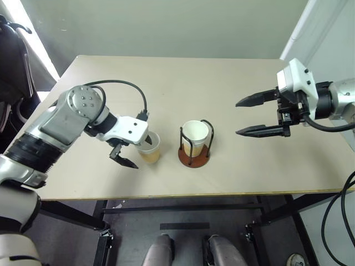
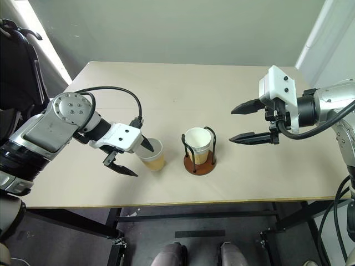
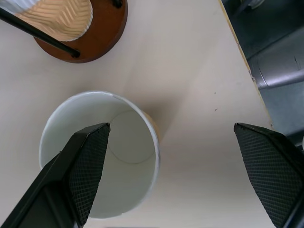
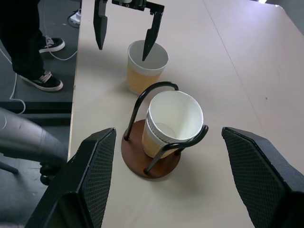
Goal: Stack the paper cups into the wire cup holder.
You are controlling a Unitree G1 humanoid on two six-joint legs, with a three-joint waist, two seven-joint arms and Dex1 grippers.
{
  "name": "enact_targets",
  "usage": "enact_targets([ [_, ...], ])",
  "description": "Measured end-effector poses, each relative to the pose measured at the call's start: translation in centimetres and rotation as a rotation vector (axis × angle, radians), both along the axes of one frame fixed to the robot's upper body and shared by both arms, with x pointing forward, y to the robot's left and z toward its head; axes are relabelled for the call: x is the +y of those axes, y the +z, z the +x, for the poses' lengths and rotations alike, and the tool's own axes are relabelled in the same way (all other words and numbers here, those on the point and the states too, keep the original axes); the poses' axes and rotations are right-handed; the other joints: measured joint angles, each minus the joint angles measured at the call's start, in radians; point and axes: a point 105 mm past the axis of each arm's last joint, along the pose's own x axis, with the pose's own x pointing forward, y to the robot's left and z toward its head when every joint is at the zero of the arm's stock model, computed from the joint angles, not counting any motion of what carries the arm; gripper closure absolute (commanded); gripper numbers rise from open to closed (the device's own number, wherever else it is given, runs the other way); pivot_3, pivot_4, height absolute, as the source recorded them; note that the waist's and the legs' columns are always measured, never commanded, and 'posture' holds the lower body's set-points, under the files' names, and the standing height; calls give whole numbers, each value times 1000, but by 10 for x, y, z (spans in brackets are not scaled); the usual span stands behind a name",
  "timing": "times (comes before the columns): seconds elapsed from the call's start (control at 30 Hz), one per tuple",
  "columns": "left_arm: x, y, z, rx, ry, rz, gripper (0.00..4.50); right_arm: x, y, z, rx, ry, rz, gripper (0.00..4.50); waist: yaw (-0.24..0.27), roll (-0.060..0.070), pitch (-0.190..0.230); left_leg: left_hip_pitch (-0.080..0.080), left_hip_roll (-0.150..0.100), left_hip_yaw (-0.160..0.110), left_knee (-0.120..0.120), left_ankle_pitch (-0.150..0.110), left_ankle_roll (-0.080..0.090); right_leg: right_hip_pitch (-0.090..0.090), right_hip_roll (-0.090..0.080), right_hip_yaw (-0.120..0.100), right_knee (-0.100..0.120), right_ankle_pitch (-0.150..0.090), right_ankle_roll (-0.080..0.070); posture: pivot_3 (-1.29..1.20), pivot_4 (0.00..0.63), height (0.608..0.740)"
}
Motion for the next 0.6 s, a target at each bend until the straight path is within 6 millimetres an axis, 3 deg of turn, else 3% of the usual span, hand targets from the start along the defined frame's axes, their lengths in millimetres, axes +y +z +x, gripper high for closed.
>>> enact_targets([
  [0.23,-9,-12,1,32,-23,-16,13,-4,-6,8,-31,-4,9,895,-1,0,0,0,0,0,0,0,0,0,0,0,0,1,2,0,150,740],
  [0.27,-11,-14,1,35,-27,-18,174,-4,-6,10,-35,-4,16,895,0,0,0,0,0,0,0,0,0,0,0,0,0,1,2,0,150,740],
  [0.37,-15,-17,4,46,-27,-35,865,-9,-8,16,-36,-12,37,895,0,0,0,0,0,0,0,0,0,0,0,0,1,1,2,0,150,740],
  [0.6,-22,-17,11,57,-9,-90,3424,-16,1,22,-45,0,47,895,0,0,0,0,0,0,0,0,0,0,0,0,1,2,4,0,150,740],
])
